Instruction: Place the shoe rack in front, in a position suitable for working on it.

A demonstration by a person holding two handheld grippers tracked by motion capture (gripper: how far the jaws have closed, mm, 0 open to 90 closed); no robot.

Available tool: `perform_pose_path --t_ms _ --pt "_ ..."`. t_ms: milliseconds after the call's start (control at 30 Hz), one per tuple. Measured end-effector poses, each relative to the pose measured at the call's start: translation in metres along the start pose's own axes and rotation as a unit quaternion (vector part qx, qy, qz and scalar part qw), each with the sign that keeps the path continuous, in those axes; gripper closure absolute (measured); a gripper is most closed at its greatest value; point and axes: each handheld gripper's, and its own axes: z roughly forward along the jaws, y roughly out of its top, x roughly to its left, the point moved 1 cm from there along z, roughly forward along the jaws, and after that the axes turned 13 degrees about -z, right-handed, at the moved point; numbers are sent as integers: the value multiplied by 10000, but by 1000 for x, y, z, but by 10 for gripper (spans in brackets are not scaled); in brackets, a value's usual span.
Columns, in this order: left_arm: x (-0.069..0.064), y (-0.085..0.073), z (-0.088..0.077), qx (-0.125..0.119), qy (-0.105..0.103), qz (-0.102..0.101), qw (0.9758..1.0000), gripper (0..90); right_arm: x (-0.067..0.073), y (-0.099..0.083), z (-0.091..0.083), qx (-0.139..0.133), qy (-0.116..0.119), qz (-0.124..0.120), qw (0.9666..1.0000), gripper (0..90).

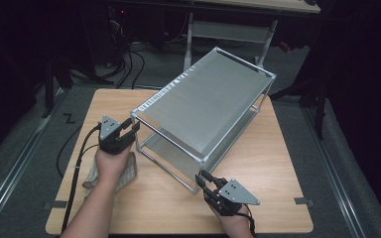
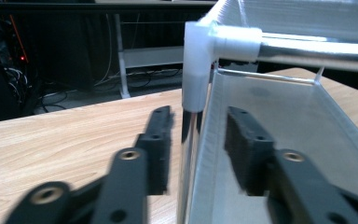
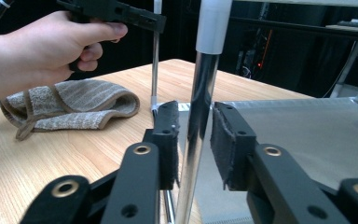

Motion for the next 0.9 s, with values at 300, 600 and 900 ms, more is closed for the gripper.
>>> perform_pose_path --t_ms 300,600,900 --pt "-4 0 -5 1 179 129 9998 805 1 1 0 33 -78 -150 9999 795" --pt "-13 -9 -26 23 -1 206 9998 808 -8 -3 -13 57 -253 -156 9995 795" --pt "-33 -28 -56 -50 -482 281 9984 809 -24 -12 -33 180 -747 -40 9970 796"
